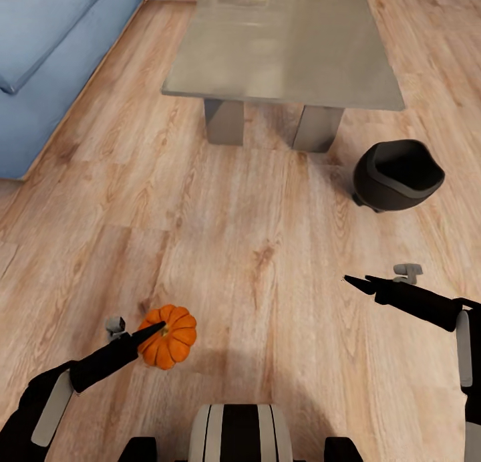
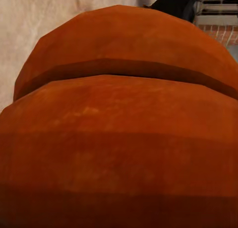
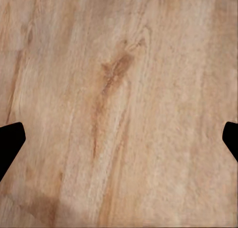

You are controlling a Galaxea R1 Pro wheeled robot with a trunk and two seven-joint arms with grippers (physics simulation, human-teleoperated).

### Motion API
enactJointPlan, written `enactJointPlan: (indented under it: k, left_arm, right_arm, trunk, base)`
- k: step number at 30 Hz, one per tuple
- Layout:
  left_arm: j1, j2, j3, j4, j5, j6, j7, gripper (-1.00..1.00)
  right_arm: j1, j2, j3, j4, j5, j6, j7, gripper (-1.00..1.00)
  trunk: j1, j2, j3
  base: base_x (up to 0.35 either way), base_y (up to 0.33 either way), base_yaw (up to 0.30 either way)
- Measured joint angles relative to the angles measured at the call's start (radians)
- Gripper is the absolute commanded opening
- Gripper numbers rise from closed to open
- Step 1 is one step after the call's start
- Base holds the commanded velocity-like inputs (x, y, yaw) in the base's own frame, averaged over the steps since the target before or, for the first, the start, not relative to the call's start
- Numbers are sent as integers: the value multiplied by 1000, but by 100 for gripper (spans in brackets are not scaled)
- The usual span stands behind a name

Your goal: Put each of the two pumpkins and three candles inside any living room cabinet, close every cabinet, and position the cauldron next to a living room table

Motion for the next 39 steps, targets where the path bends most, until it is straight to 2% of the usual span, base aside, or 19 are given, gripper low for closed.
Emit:
enactJointPlan:
  k: [1,3,5,7,10,12,13,17,22,25,28,30,34,39]
  left_arm:
    - [4,-2,3,-4,2,1,4,-100]
    - [29,-16,37,-18,26,1,13,-100]
    - [61,-36,109,-43,72,3,27,-100]
    - [80,-43,135,-66,83,6,33,-100]
    - [95,-52,149,-73,86,8,65,-100]
    - [98,-55,137,-74,87,8,124,-100]
    - [99,-56,120,-74,93,10,167,-100]
    - [99,-68,86,-78,105,11,235,-100]
    - [99,-93,76,-88,119,5,244,-100]
    - [99,-112,75,-83,120,-1,243,-100]
    - [100,-117,74,-74,112,-7,249,-100]
    - [100,-115,75,-29,101,-21,253,-100]
    - [99,-120,69,14,110,-43,254,-100]
    - [94,-124,33,33,107,-70,268,-100]
  right_arm:
    - [1,-4,-2,0,0,0,0,100]
    - [6,-15,-6,0,0,-1,0,100]
    - [13,-21,-7,0,0,-1,2,100]
    - [15,-24,-9,0,-1,-3,1,100]
    - [17,-26,-14,0,-1,-4,0,100]
    - [18,-26,-13,-1,-1,-4,1,100]
    - [18,-25,-12,-1,-1,-4,2,100]
    - [18,-21,-6,-1,-1,-5,1,100]
    - [18,-15,-1,0,3,-5,-10,100]
    - [18,-7,9,0,18,-4,-43,100]
    - [18,-5,15,0,24,-3,-55,100]
    - [18,-5,19,0,26,-1,-59,100]
    - [18,-5,21,0,28,0,-61,100]
    - [18,-4,21,0,28,-1,-62,100]
  trunk:
    - [0,0,4]
    - [-1,1,12]
    - [-2,1,19]
    - [-3,2,27]
    - [-4,2,39]
    - [-5,3,46]
    - [-6,3,50]
    - [-8,4,66]
    - [-10,5,85]
    - [-11,6,97]
    - [-13,7,108]
    - [-13,7,116]
    - [-15,8,132]
    - [-17,9,151]
  base:
    - [0,0,-300]
    - [0,0,-300]
    - [0,0,-300]
    - [0,0,-300]
    - [0,0,-300]
    - [0,0,-300]
    - [0,0,-300]
    - [0,0,-300]
    - [0,0,-300]
    - [0,0,-300]
    - [0,0,-300]
    - [0,0,-300]
    - [0,0,-300]
    - [0,0,-300]
